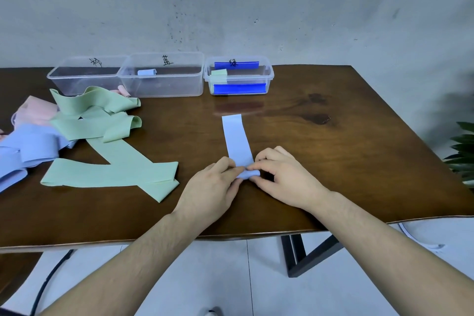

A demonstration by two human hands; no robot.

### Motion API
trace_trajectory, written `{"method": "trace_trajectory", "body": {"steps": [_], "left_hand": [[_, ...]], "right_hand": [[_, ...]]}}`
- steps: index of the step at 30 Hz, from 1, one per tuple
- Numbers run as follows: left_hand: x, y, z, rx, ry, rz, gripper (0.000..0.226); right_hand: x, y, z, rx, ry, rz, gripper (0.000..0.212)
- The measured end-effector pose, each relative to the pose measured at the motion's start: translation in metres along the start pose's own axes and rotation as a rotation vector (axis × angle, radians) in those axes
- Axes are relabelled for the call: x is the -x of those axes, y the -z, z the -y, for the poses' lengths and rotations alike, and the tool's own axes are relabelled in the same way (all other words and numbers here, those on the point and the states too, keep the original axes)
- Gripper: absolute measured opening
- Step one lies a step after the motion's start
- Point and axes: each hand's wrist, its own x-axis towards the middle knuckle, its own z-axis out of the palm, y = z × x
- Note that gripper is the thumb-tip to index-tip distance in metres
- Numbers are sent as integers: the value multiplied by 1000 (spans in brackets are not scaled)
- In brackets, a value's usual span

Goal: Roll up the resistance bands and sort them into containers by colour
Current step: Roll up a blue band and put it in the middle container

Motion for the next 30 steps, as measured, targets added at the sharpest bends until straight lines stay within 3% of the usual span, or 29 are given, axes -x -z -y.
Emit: {"method": "trace_trajectory", "body": {"steps": [9,22,30], "left_hand": [[-9,3,2,26,67,19,25],[-19,8,9,0,105,93,37],[-22,2,13,124,117,75,28]], "right_hand": [[-9,4,-1,98,-22,39,35],[-20,4,-8,-11,-16,55,32],[-21,11,-5,-59,-4,113,27]]}}
